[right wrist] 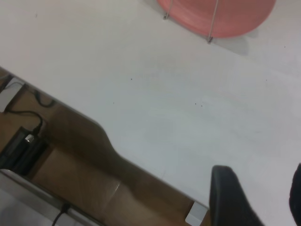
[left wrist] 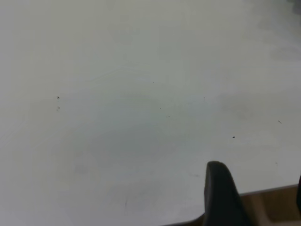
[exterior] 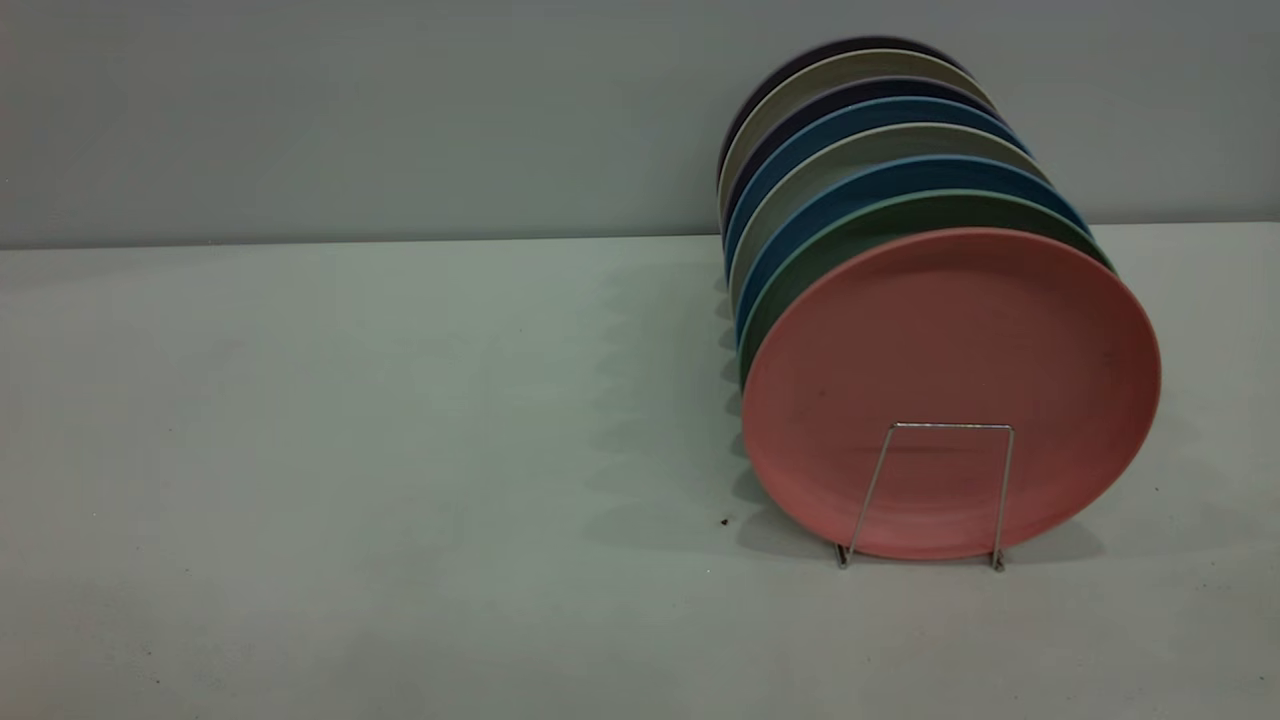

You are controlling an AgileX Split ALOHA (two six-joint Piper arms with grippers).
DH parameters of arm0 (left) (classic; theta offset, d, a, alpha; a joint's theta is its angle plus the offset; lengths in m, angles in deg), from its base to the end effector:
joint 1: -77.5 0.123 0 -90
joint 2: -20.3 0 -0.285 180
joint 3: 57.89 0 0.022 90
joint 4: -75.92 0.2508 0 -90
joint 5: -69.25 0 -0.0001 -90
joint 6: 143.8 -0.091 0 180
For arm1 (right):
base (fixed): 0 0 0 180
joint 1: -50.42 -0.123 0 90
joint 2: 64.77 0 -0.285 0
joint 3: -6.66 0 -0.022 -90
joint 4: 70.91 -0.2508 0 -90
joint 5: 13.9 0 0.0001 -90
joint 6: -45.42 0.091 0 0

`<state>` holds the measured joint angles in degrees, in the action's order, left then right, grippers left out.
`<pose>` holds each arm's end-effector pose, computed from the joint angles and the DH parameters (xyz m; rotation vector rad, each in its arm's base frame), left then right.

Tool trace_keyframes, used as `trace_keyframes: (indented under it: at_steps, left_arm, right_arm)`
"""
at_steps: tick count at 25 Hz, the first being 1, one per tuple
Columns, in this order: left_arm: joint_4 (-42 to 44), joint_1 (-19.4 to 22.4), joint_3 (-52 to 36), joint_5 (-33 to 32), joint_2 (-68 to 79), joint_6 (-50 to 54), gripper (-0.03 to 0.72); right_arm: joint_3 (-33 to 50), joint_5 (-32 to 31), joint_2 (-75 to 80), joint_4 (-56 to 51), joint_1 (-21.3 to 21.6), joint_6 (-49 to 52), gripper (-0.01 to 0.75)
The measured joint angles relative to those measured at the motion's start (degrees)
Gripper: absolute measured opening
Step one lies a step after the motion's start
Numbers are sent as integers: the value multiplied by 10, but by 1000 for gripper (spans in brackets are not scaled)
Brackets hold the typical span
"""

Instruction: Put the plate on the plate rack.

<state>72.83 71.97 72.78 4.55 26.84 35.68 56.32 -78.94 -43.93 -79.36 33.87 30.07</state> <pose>-0.0100 -0.0035 0.2681 0.1161 2.1021 -0.1176 0.0215 0.0191 0.2647 -0.6402 2.2728 0.1983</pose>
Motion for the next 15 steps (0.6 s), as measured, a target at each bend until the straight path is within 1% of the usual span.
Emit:
trace_keyframes:
  at_steps: [4, 6, 7, 11, 15]
  left_arm:
    - [0, 0, 0, 0, 0, 0, 416]
    - [0, 0, 0, 0, 0, 1, 416]
    - [0, 0, 0, 0, 0, 1, 416]
    - [0, -1, 0, -1, 0, 1, 416]
    - [0, -3, 0, -1, 0, 1, 416]
  right_arm:
    - [0, 0, -1, 0, 0, 0, 333]
    - [0, 0, -13, -1, 9, 0, 333]
    - [0, 0, -30, -1, 27, 0, 333]
    - [0, -4, -125, -1, 123, 0, 333]
    - [0, -8, -140, -1, 193, 0, 333]
